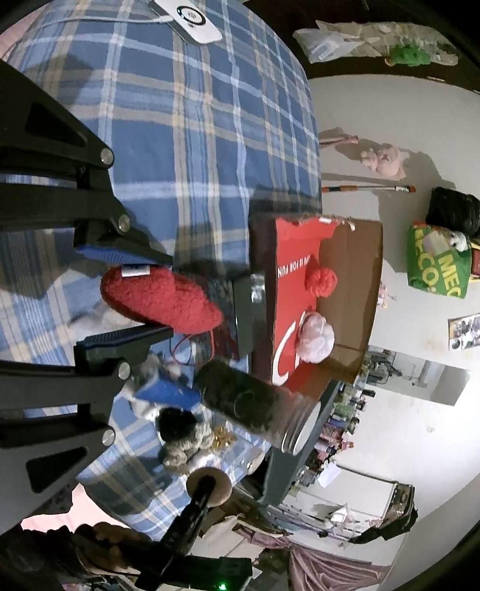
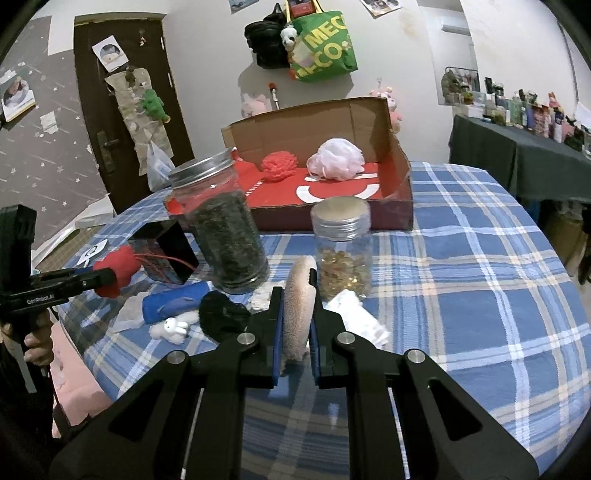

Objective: Organize soft objects

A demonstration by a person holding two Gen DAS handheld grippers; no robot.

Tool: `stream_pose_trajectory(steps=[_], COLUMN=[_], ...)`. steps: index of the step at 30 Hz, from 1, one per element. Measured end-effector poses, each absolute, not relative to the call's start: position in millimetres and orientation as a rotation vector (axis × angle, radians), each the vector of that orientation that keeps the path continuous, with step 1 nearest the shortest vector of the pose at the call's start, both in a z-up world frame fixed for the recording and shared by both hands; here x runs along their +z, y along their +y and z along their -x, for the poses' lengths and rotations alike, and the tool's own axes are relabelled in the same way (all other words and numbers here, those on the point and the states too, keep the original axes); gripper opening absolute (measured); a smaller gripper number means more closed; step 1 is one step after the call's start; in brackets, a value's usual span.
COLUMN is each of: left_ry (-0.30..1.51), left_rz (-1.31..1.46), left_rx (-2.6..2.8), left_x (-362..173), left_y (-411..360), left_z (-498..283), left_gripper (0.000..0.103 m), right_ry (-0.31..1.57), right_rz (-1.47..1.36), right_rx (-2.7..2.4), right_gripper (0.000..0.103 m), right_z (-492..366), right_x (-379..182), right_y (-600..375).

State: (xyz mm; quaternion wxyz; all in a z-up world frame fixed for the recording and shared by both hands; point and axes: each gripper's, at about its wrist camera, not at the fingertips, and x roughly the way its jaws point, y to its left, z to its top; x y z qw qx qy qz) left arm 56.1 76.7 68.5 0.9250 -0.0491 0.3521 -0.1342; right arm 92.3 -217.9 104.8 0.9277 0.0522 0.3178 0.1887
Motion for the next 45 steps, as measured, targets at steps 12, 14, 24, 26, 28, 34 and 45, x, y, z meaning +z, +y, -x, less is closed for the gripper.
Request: stream_pose_trajectory(steps=[12, 14, 24, 26, 28, 34, 45], left_ry=[0.734, 0.733, 0.746, 0.75, 0.755, 0.776, 0.782], left_rz=[0.046, 0.025, -0.044, -0.068, -0.085, -0.087, -0.112], left_rx=[-0.218, -0.228, -0.286, -0.289, -0.295, -0.325, -0.384], left_x=[69, 69, 71, 72, 74, 80, 100], left_y=[108, 110, 116, 115, 114, 114, 103], left_z=[-69, -74, -108, -114, -121, -141, -170], left_gripper=[0.033, 0.033, 0.033, 0.033, 0.033, 0.033, 0.033], right_ry=[0.69, 0.698, 0.739, 0.75, 0.763, 0.796, 0.814], right_rz=[-0.089, -0.076, -0.028, -0.019, -0.01, 0.018, 0.041], right_rx=[0.38, 0.375, 0.383, 0.387, 0.394, 0.413, 0.515], right_gripper=[0.011, 0.011, 0.011, 0.011, 0.011, 0.011, 0.011], right_z=[-107, -111, -137, -144, -151, -174, -212], right_x=[106, 106, 110, 110, 110, 112, 130], right_y=[-240, -244, -267, -269, -271, -272, -255])
